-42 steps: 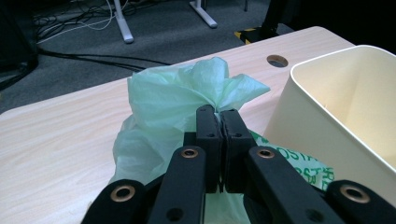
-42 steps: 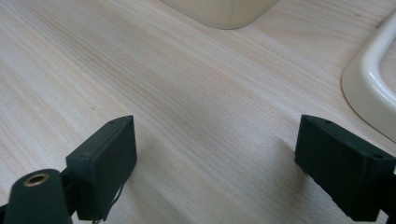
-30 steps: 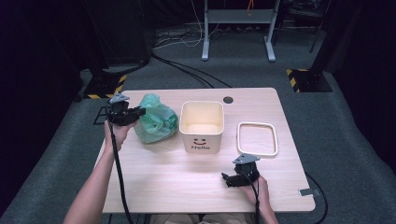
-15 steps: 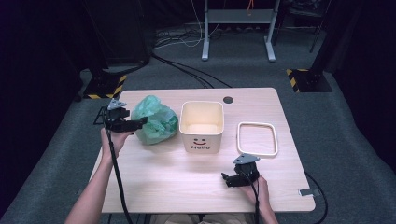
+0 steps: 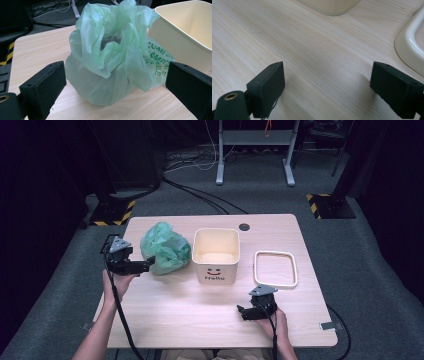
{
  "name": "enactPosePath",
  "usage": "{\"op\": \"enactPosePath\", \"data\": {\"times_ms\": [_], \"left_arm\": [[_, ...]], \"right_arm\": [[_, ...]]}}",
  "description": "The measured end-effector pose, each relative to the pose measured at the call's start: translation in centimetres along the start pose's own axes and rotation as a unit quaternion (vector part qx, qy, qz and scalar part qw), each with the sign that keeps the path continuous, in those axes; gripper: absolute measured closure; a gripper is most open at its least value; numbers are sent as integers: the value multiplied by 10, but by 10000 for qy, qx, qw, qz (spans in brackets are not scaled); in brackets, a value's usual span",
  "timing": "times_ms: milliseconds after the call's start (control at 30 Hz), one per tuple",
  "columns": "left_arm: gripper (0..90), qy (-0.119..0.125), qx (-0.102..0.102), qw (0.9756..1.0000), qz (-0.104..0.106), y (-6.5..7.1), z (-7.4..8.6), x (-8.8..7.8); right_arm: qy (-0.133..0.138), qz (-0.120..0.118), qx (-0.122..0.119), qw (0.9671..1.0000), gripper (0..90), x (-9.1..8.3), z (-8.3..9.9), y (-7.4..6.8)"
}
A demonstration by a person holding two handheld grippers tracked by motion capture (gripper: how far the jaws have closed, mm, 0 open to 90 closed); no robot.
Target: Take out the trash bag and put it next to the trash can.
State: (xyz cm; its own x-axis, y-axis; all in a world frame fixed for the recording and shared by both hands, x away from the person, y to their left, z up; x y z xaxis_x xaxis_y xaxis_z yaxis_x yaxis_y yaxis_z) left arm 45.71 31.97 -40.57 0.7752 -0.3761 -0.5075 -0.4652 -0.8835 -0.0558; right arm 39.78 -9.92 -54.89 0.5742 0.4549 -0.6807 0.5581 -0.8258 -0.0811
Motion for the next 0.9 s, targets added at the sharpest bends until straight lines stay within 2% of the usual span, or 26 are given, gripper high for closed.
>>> {"op": "enactPosePath", "data": {"times_ms": [200,467,600,767,900], "left_arm": [[23,-11,-17,10000,25,4,13,-7],[22,-170,53,9998,3,14,39,-9],[21,-313,84,9995,-23,18,53,-6],[18,-468,-40,9989,15,22,74,0],[16,-628,-60,9980,30,26,89,9]], "right_arm": [[-2,11,26,10000,114,0,0,0],[-7,11,-1,10000,110,0,0,0],[-12,11,-6,10000,108,0,0,0],[-12,11,-5,10000,109,0,0,0],[-8,8,14,10000,109,0,0,-1]]}}
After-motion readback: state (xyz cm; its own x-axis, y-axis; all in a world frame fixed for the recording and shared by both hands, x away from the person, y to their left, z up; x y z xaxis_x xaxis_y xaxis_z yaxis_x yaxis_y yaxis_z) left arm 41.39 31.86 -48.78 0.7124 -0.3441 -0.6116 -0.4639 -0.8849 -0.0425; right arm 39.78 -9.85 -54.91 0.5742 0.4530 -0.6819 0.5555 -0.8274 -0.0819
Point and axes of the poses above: each handheld gripper's, and its own axes: x roughly forward along the jaws, z roughly out of its underside, y roughly to its right, the point moved 3 cm from there along x, roughly forward along the jaws, and after that the axes turned 6 degrees about x, right-handed, at the moved point
